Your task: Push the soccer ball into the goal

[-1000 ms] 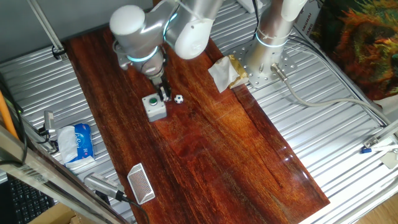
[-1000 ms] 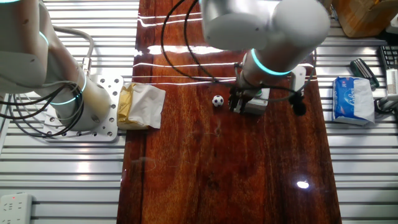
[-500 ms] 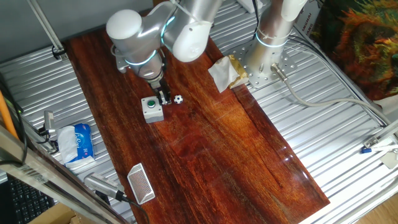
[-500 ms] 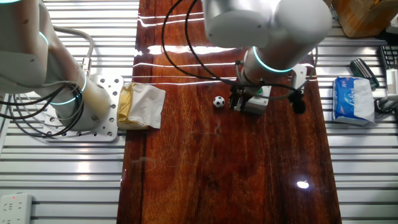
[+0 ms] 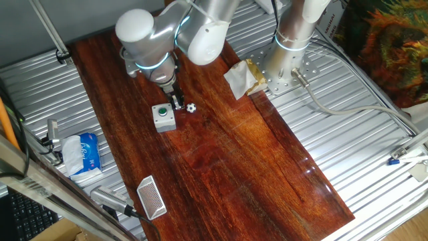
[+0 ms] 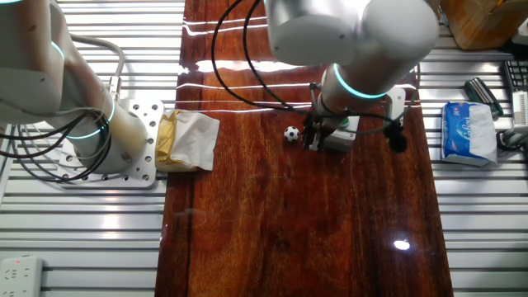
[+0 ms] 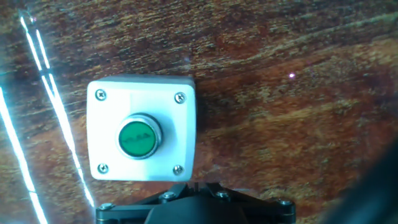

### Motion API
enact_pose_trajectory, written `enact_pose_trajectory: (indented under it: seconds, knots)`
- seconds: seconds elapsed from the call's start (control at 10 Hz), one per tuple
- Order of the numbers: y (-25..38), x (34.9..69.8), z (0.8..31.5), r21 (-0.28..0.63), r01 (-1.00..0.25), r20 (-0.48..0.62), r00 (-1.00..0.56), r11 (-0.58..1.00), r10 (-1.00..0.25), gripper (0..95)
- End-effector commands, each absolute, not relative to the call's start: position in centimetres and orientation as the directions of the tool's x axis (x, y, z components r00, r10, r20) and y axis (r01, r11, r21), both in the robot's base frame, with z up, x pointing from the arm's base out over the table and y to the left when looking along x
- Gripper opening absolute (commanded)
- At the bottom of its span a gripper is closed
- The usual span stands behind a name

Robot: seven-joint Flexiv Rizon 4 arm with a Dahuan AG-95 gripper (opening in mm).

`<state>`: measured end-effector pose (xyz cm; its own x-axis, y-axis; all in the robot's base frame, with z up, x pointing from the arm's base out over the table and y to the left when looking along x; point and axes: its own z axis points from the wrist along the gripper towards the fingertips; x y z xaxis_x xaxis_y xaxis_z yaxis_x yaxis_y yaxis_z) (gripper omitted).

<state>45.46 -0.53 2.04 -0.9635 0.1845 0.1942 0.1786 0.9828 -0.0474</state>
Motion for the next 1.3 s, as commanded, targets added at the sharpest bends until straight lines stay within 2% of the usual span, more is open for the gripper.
enact_pose_trajectory:
  seconds: [0.1, 0.6, 0.9, 1.3]
  knots:
    - [-2.0, 44.4, 3.2, -0.041, 0.173, 0.192, -0.965, 0.984, 0.178, 0.0]
    - [-6.7, 41.4, 6.7, -0.036, 0.250, 0.190, -0.949, 0.968, 0.252, 0.0]
    - [-7.7, 40.4, 5.5, -0.033, 0.252, 0.144, -0.956, 0.967, 0.254, 0.0]
    - [-7.5, 40.2, 4.3, -0.014, 0.239, 0.145, -0.960, 0.971, 0.238, 0.0]
